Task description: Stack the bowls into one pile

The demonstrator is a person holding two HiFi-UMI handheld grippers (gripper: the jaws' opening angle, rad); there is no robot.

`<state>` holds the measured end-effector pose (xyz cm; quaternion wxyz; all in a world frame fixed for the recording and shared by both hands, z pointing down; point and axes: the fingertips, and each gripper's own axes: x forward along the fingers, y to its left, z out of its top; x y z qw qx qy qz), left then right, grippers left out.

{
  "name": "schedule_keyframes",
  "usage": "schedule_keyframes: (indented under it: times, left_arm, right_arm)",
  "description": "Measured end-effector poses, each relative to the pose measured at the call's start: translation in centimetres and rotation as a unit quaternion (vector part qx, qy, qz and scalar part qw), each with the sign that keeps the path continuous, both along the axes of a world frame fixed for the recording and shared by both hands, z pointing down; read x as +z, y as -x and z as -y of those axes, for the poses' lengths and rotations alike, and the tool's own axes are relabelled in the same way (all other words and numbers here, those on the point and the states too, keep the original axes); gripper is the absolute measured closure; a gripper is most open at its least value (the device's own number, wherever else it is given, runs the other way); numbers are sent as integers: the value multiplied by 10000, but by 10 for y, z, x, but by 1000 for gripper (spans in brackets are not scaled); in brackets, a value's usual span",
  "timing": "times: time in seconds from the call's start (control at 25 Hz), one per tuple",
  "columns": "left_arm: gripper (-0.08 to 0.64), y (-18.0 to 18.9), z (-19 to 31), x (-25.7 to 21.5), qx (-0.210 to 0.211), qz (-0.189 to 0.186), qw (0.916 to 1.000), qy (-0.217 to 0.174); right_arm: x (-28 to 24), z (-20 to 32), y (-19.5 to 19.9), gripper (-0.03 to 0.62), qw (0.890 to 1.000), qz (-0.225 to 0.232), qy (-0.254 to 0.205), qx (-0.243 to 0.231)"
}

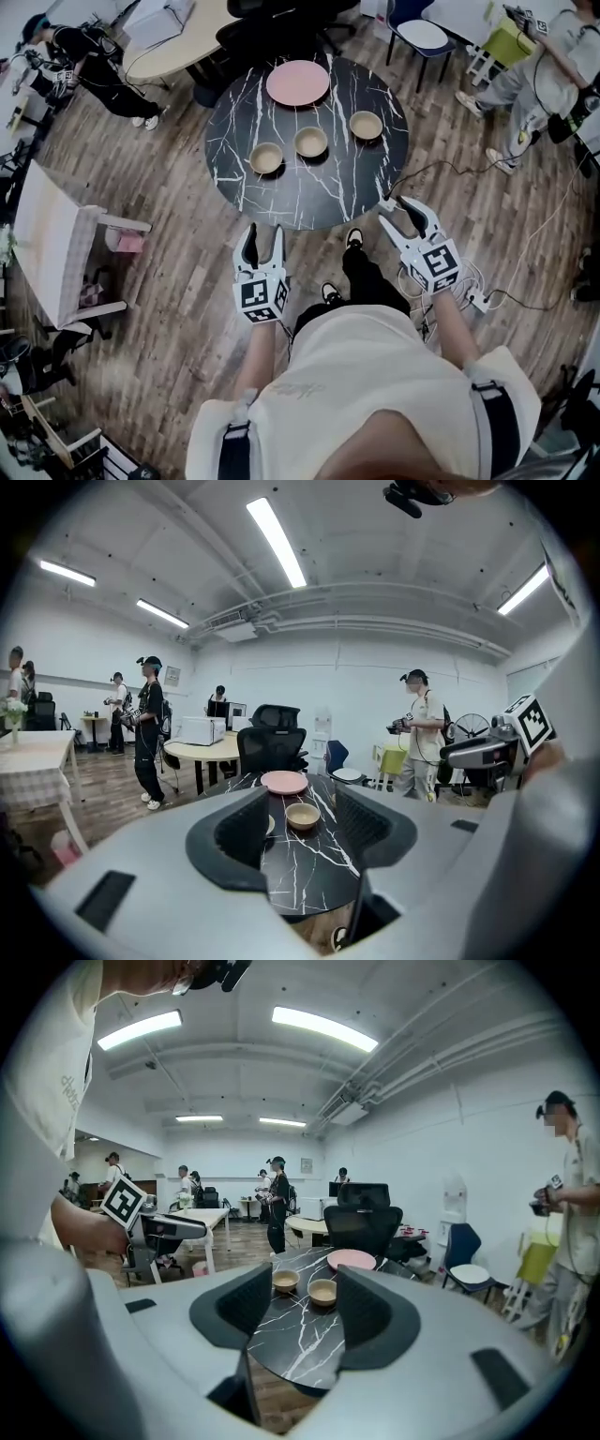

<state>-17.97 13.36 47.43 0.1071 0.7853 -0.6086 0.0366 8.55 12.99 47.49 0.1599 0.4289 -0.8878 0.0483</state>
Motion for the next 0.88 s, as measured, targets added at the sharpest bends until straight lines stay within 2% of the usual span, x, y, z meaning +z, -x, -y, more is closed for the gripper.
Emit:
schedule_keyframes:
  times: [0.28, 0.48, 0.64, 0.88]
  left_arm:
    - [321, 2, 49, -2, -244, 155, 9995, 120]
    - [321, -4, 94, -25, -218, 245, 9994, -57]
    - [321, -9, 122, -26, -285, 424, 9987, -59]
    - [321, -16, 150, -30, -354, 494, 9981, -53]
  right_arm:
    - [-5, 76, 2, 377, 9995, 226, -78, -213]
    - [-9, 130, 10, 379, 9974, 579, -105, -408]
    - [-3, 165, 7, 379, 9975, 476, -79, -512]
    - [12, 202, -7, 379, 9969, 505, -6, -601]
